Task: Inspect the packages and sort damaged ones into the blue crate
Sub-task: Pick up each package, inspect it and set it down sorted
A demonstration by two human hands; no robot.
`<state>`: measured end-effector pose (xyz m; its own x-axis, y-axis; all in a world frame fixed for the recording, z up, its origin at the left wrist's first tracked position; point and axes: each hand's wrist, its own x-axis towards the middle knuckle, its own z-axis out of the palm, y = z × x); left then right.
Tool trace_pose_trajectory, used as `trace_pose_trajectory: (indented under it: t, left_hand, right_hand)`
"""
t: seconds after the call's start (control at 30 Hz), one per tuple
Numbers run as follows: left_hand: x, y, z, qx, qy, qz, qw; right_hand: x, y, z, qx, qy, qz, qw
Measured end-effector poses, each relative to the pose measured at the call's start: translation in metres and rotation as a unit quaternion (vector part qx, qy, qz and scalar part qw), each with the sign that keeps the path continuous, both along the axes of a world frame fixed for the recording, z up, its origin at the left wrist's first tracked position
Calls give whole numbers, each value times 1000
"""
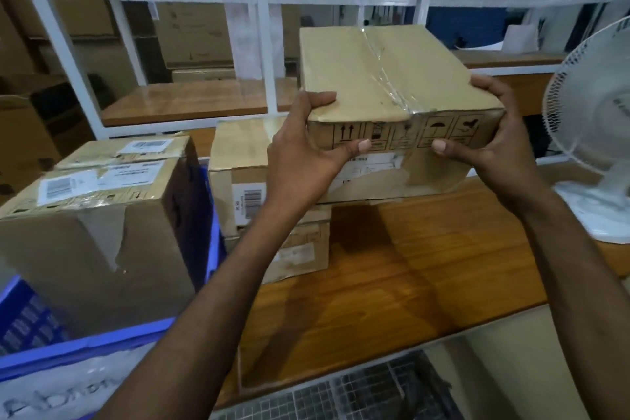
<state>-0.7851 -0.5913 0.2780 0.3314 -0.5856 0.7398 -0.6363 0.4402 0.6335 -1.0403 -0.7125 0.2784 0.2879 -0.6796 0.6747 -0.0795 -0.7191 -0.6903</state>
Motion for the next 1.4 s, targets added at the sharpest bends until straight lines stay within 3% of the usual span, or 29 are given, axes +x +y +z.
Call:
trace_pose_trajectory:
  t: [0.2,0.43,0.9,1.27,1.4]
  left_hand:
    - [-33,-44,-7,6,6,-8,1000]
    - [-67,-78,-15,12,-9,3,1000]
    - [-80,-112,-119,141,51,59,987]
    - [-65,-114,-169,225,44,116,966]
    - [-50,-114,-183,240,1,121,963]
  right_hand:
    - [-25,-38,-14,62,-64,1,996]
    - [-60,-73,-21,77,-62,-10,995]
    - [-63,-131,-100,156,73,34,984]
    - [-31,-169,-173,212,110,70,969]
    - [-17,-178,-194,217,109,69,968]
